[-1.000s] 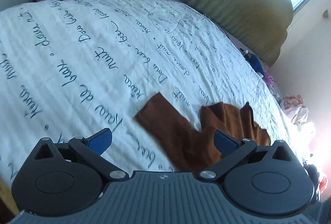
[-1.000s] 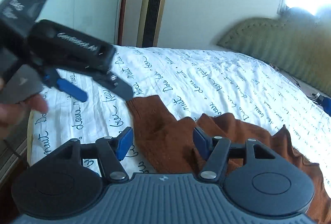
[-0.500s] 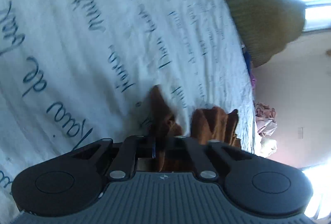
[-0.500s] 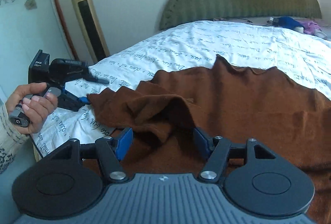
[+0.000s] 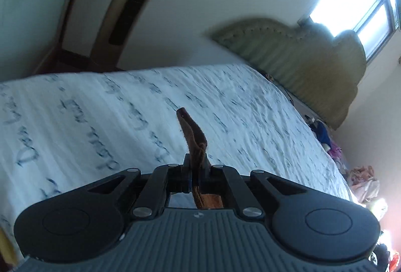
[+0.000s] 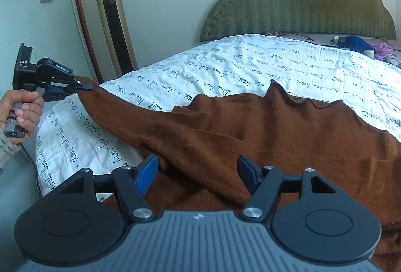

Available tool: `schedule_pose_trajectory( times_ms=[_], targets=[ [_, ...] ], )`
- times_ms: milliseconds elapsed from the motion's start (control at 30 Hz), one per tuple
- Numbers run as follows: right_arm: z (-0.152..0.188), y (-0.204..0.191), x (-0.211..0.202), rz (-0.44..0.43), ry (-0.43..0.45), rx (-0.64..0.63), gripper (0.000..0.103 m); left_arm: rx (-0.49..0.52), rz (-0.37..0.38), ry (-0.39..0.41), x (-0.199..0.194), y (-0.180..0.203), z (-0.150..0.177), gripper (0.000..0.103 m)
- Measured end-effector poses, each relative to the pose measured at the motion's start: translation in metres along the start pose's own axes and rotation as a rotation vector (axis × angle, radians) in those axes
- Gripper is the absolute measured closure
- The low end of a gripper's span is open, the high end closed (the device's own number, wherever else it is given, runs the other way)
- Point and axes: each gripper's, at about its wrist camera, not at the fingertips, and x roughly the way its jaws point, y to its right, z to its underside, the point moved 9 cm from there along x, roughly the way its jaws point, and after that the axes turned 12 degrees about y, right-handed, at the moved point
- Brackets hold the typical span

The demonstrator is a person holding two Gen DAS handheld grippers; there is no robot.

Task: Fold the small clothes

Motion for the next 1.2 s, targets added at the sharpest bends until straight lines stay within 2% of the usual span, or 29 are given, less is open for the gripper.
schedule_pose_trajectory(
  times_ms=[233,267,367,400,433,467,500,533,600,700,800,833,867,900,933,1033,1100,1200],
  targets=[
    [-0.004,-0.010,0.043,-0.054,-0.030,0.058,0.034,0.014,-0.132,0.159,-0.042,-0.056,-0.068,0.099],
    [-0.004,-0.013,0.051,-0.045,-0.031,0.037,0.034,0.016,-0.143,0.173,-0.044,-0.063,-0.077,0.099],
    [-0.003,-0.016,0.073,0.067,-0.050,-0.070,0.035,0.022,-0.168,0.186,-0.044,-0.076,-0.096,0.099],
    [0.001,-0.019,0.080,0.081,-0.065,-0.090,0.035,0.032,-0.173,0.184,-0.042,-0.078,-0.099,0.098],
    [0.006,-0.023,0.088,0.074,-0.098,-0.099,0.042,0.041,-0.189,0.188,-0.042,-0.082,-0.103,0.098],
    [0.016,-0.028,0.097,0.067,-0.145,-0.111,0.043,0.045,-0.200,0.193,-0.041,-0.084,-0.105,0.098],
    [0.026,-0.032,0.105,0.069,-0.176,-0.135,0.043,0.044,-0.197,0.194,-0.041,-0.085,-0.108,0.098],
    [0.031,-0.035,0.109,0.078,-0.170,-0.155,0.042,0.036,-0.189,0.188,-0.040,-0.087,-0.108,0.098],
    [0.029,-0.036,0.106,0.088,-0.145,-0.140,0.042,0.042,-0.187,0.179,-0.041,-0.088,-0.109,0.098],
    [0.016,-0.022,0.088,0.099,-0.111,-0.028,0.040,0.047,-0.184,0.199,-0.053,-0.091,-0.115,0.098],
    [0.013,-0.018,0.072,0.079,-0.081,0.024,0.040,0.038,-0.185,0.198,-0.064,-0.096,-0.111,0.098],
    [0.017,-0.020,0.073,0.069,-0.085,0.018,0.032,0.033,-0.190,0.197,-0.066,-0.098,-0.109,0.098],
    [0.024,-0.020,0.079,0.094,-0.116,-0.023,0.018,0.026,-0.191,0.194,-0.067,-0.100,-0.107,0.098],
    [0.035,-0.020,0.091,0.117,-0.169,-0.079,0.013,0.017,-0.191,0.186,-0.066,-0.102,-0.105,0.098],
    [0.040,-0.021,0.096,0.117,-0.177,-0.106,0.008,0.008,-0.200,0.178,-0.067,-0.107,-0.101,0.098],
    [0.022,-0.013,0.082,0.099,-0.106,-0.032,0.008,-0.004,-0.224,0.156,-0.070,-0.118,-0.094,0.098],
    [0.005,0.010,0.058,0.143,-0.036,-0.011,0.008,-0.020,-0.231,0.153,-0.073,-0.123,-0.091,0.098],
    [-0.012,0.072,0.015,0.265,0.034,-0.017,0.009,-0.039,-0.234,0.142,-0.075,-0.127,-0.087,0.098]
  ],
)
